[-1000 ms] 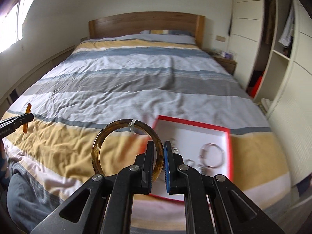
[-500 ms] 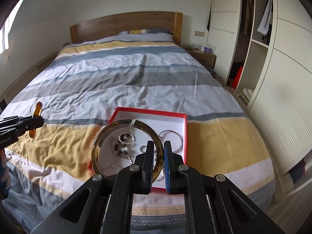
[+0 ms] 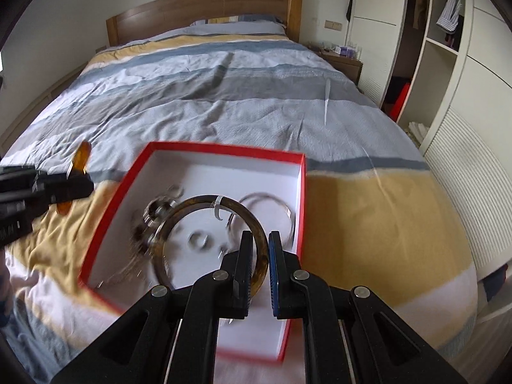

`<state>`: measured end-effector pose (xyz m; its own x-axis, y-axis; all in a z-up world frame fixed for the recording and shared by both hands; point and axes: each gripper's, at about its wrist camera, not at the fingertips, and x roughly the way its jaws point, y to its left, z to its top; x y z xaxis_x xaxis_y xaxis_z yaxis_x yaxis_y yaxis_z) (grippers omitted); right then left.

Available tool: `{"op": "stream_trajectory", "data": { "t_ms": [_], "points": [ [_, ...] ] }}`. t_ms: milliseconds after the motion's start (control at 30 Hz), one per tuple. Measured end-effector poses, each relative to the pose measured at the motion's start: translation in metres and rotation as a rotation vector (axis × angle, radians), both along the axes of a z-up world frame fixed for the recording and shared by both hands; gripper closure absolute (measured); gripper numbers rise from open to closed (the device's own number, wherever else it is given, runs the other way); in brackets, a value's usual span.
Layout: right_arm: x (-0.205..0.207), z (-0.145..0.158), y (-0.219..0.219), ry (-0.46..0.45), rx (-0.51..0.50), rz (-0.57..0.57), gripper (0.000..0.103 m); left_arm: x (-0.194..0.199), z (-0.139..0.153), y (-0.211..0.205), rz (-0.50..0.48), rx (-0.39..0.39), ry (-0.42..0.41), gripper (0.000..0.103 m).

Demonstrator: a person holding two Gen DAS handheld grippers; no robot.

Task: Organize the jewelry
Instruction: 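Carry both bangles into the red box and open both tools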

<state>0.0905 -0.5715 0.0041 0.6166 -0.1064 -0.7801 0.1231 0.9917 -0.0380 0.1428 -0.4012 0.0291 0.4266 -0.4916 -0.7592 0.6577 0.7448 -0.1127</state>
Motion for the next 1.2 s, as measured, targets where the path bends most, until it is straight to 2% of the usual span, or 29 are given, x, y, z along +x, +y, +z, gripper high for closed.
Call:
{"op": "stream_trajectory", "data": {
  "t_ms": [167,333,467,600,667,767,867,967,1100,1133,1200],
  "points": [
    [0.048,-0.011,-0.009,0.032,-0.050,0.059,0.093,0.022,-0.020,-0.025,-0.020,0.004,0.036,0.094],
    [0.077,-0.030,-0.013,0.089,-0.071,0.109,0.094,0.031,-0.042,-0.048,-0.049,0.032,0.045,0.094],
    [0.086,-0.044,-0.014,0.124,-0.100,0.141,0.094,0.035,-0.060,-0.055,-0.057,0.043,0.075,0.094],
    [0.087,-0.050,-0.016,0.130,-0.083,0.156,0.094,0.037,-0.075,-0.056,-0.063,0.040,0.108,0.093],
    [0.089,-0.052,-0.014,0.137,-0.087,0.168,0.094,0.041,-0.077,-0.054,-0.057,0.022,0.131,0.091],
    [0.090,-0.053,-0.013,0.143,-0.084,0.174,0.094,0.052,-0.082,-0.046,-0.039,-0.035,0.215,0.089],
    [0.089,-0.053,-0.012,0.146,-0.087,0.178,0.094,0.053,-0.081,-0.047,-0.040,-0.032,0.214,0.089],
    [0.089,-0.052,-0.011,0.152,-0.083,0.183,0.090,0.052,-0.080,-0.048,-0.048,-0.034,0.217,0.083],
    [0.082,-0.042,-0.009,0.135,-0.089,0.171,0.068,0.048,-0.073,-0.049,-0.059,-0.041,0.224,0.069],
    [0.080,-0.039,-0.010,0.128,-0.085,0.168,0.068,0.046,-0.070,-0.048,-0.060,-0.045,0.220,0.065],
    [0.072,-0.027,-0.013,0.109,-0.086,0.148,0.068,0.042,-0.061,-0.044,-0.055,-0.058,0.214,0.063]
  ]
}}
